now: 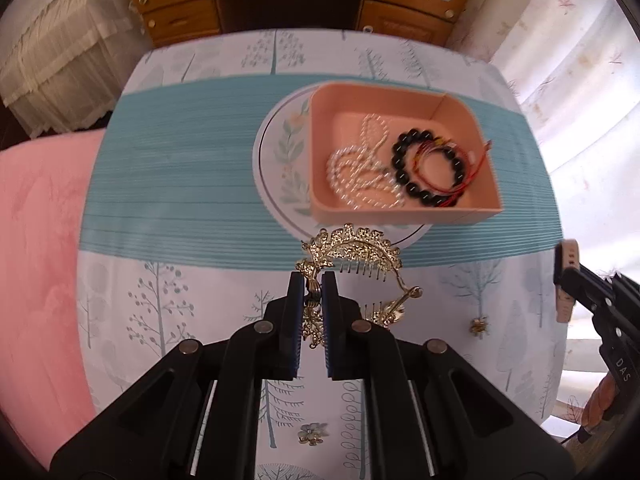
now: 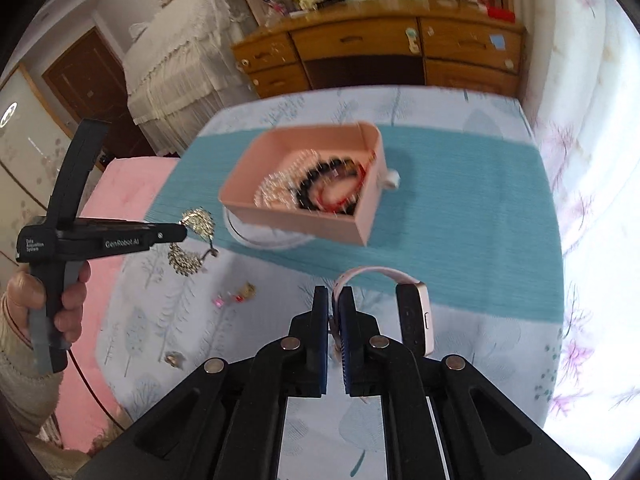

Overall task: Organize jewelry
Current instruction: 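Lift the watch and gold hair clip toward the pink box with both tools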

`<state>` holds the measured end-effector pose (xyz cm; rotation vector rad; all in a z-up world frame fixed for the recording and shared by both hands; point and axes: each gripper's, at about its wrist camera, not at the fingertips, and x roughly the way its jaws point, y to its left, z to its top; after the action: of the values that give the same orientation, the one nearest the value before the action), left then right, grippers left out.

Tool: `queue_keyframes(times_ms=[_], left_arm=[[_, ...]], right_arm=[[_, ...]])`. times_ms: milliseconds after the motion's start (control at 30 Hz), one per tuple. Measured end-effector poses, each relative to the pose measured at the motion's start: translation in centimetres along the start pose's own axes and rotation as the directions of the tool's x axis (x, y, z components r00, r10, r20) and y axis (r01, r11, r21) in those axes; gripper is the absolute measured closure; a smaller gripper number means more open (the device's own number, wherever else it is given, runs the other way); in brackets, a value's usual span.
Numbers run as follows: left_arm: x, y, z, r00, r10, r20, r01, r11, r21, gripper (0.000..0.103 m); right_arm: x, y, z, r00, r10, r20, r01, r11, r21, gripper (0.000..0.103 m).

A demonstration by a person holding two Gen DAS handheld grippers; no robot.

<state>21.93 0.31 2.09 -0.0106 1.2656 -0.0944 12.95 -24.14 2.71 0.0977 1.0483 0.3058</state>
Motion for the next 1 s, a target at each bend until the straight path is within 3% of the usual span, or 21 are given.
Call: queue_keyframes(times_ms=[267,533,667,767,833,1000], left_arm=[[-4.8,1.6,4.4,0.994,0.002,0.113,0.001,1.0,-0.03,0.097],[-6.5,4.2,8.2,0.989,0.03,0.148,-0.014,0.994,-0.108,0.097],[-5.3,5.2,9.0,0.99,0.031,0.136,-0.013,0.991,-0.133,0.097],[-4.5,5.9,9.1,0.991,0.023,0.128,-0.003,0.988,-0.152,0.097],[-4.1,6.1,8.9,0.992,0.019,0.127,0.001,0.988,-0.154,0.097],[-3.7,5.7,8.9,0.991,0.015,0.13,0.003,0.991,-0.137,0.097]], right_arm=[[1.1,6.5,7.7,0.998,0.002,0.068,0.009,0.988,-0.156,0.098],[9.4,10.7,14.6,0.999,-0.003,0.032,0.008,0.988,-0.151,0.098],[14.6,11.6,16.1,1.0,-0.017,-0.014,0.015,0.991,-0.134,0.097],[17.2,11.4,16.1,0.997,0.021,-0.075,-0.027,0.997,-0.078,0.09],[17.6,11.2,16.0,0.995,0.054,-0.079,-0.058,0.997,-0.052,0.088],[15.9,10.4,15.2,0.998,0.041,-0.046,-0.044,0.997,-0.071,0.088]])
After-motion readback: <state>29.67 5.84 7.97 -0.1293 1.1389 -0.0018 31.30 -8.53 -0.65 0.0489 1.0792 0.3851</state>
